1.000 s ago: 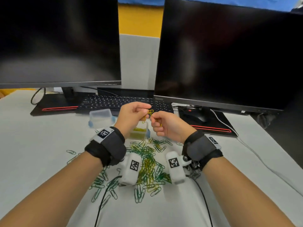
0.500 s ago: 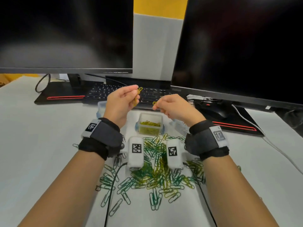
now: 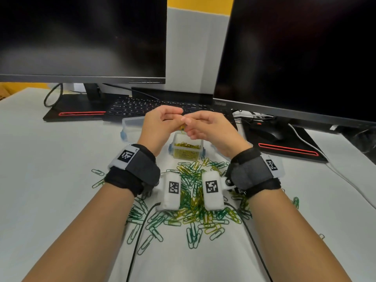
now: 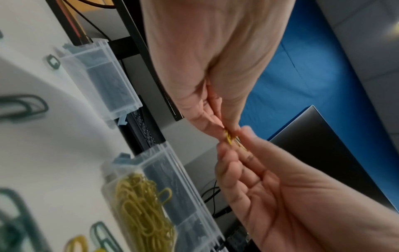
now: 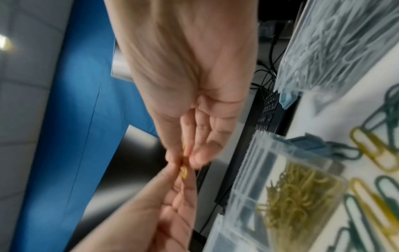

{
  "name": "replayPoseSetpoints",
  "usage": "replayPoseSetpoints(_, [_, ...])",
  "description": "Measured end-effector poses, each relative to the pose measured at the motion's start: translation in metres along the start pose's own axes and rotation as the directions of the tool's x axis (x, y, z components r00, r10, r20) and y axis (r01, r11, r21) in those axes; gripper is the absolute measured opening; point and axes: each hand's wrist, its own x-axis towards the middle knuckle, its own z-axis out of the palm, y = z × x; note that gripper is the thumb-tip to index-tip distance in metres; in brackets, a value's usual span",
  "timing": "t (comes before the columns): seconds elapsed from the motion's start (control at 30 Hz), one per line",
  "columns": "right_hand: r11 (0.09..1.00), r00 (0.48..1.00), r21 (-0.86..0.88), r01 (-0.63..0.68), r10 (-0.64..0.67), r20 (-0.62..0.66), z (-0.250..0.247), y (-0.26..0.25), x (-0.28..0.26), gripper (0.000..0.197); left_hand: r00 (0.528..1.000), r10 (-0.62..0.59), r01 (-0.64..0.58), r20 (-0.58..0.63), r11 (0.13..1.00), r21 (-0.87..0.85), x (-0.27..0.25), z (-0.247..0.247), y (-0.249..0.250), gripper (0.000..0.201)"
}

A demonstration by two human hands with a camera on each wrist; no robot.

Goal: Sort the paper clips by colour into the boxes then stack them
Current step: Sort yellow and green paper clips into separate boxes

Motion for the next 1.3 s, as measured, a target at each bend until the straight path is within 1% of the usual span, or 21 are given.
replayPoseSetpoints(0.07, [0.999,0.999,0.018,0.032,-0.031,-0.031,0.003,0.002,0.001,0.020,1.000,0.001,-0.001,0.014,1.000,0.015,-0.002,0.002,0.000,0.020])
replayPoseSetpoints(0.17, [0.997,0.996,0.060,0.039,-0.034,-0.081,-0.002,0.001,0.002,0.011,0.995,-0.042,0.047,0.088,0.997,-0.057,-0.004,0.001,0.003,0.021])
replayPoseSetpoints(0.3, [0.971,0.997,0.239,-0.006,0.025,-0.077,-0.004,-0.003,0.001,0.010,0.978,-0.072,0.089,0.196,0.993,-0.080,-0.005,-0.001,0.008,0.024])
replayPoseSetpoints(0.4, [0.955,0.997,0.298,-0.010,0.032,-0.067,-0.003,-0.007,-0.001,0.007,0.966,-0.092,0.118,0.243,0.989,-0.094,-0.006,-0.003,0.011,0.022])
replayPoseSetpoints(0.5, [0.942,0.994,0.335,-0.001,0.037,-0.101,-0.005,-0.009,0.000,0.009,0.972,-0.073,0.093,0.222,0.992,-0.083,-0.007,-0.004,0.014,0.018])
replayPoseSetpoints(0.6, [0.945,0.993,0.326,0.008,0.030,-0.111,-0.007,-0.007,0.000,0.012,0.982,-0.068,0.079,0.176,0.995,-0.058,-0.006,-0.005,0.015,0.020])
replayPoseSetpoints(0.67, [0.956,0.995,0.294,0.016,0.013,-0.097,-0.007,-0.006,0.000,0.014,0.987,-0.075,0.083,0.141,0.996,-0.046,-0.005,-0.006,0.015,0.019])
replayPoseSetpoints(0.73, [0.968,0.996,0.249,0.021,0.002,-0.090,-0.006,-0.006,0.000,0.015,0.989,-0.093,0.102,0.117,0.992,-0.071,-0.005,-0.008,0.015,0.019])
replayPoseSetpoints(0.8, [0.970,0.996,0.244,0.022,0.000,-0.092,-0.007,-0.007,0.000,0.014,0.989,-0.089,0.099,0.122,0.992,-0.082,-0.005,-0.008,0.016,0.019])
replayPoseSetpoints(0.87, [0.971,0.994,0.236,0.036,-0.010,-0.110,-0.008,-0.006,0.001,0.013,0.989,-0.063,0.069,0.137,0.997,-0.041,-0.006,-0.007,0.017,0.017])
replayPoseSetpoints(0.97, [0.982,0.991,0.182,0.043,-0.019,-0.132,-0.009,-0.003,0.002,0.011,0.990,-0.035,0.032,0.136,0.999,0.023,-0.006,-0.007,0.016,0.016])
replayPoseSetpoints(1.07, [0.990,0.991,0.137,0.033,-0.015,-0.132,-0.009,-0.002,0.003,0.011,0.991,-0.019,0.012,0.135,0.999,0.051,-0.005,-0.008,0.016,0.018])
replayPoseSetpoints(1.1, [0.988,0.992,0.154,0.030,-0.011,-0.122,-0.010,-0.003,0.002,0.011,0.990,-0.025,0.019,0.139,0.999,0.046,-0.005,-0.009,0.017,0.020])
replayPoseSetpoints(1.2, [0.952,0.999,0.306,0.004,0.011,-0.045,-0.010,-0.004,0.001,0.012,0.980,-0.036,0.040,0.198,0.999,-0.015,-0.006,-0.009,0.020,0.025])
replayPoseSetpoints(1.23, [0.947,0.999,0.320,-0.009,0.018,-0.026,-0.009,-0.005,0.000,0.012,0.976,-0.037,0.045,0.215,0.999,-0.031,-0.006,-0.007,0.020,0.026])
replayPoseSetpoints(1.3, [0.964,0.998,0.264,-0.031,0.041,-0.036,-0.006,-0.005,0.001,0.013,0.975,-0.067,0.078,0.211,0.996,-0.045,-0.007,-0.005,0.019,0.031])
